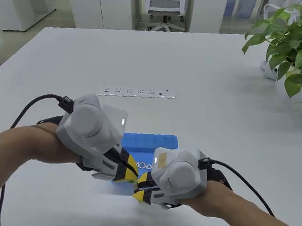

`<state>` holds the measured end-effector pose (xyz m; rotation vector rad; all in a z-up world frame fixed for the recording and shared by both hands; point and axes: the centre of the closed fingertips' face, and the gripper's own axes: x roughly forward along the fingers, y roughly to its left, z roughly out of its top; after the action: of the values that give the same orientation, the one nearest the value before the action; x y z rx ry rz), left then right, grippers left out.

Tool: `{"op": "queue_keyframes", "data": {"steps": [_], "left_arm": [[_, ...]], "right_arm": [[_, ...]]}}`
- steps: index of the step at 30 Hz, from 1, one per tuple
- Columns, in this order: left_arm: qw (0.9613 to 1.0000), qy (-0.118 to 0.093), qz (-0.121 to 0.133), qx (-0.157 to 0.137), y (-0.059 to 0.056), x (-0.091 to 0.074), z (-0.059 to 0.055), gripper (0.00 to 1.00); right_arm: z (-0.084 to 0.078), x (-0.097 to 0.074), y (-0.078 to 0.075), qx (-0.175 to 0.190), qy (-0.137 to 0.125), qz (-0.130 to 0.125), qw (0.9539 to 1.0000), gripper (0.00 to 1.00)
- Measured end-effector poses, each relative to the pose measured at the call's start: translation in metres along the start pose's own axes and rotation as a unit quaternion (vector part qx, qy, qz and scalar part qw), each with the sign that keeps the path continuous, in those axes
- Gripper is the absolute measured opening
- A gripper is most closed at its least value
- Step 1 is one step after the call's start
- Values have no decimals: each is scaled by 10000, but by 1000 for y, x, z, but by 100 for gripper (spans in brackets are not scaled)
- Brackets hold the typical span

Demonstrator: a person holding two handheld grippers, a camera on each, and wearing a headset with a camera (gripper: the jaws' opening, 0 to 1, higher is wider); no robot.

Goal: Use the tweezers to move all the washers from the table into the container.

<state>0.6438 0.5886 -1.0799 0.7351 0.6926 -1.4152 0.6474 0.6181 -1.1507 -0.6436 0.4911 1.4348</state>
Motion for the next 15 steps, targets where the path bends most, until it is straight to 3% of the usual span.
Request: {"op": "queue_keyframes", "data": {"steps": [15], "left_arm": [[9999,-17,-103,40,0,4,5,5]], "right_arm": [[-1,-3,0,299,-91,-29,9995,10]]}}
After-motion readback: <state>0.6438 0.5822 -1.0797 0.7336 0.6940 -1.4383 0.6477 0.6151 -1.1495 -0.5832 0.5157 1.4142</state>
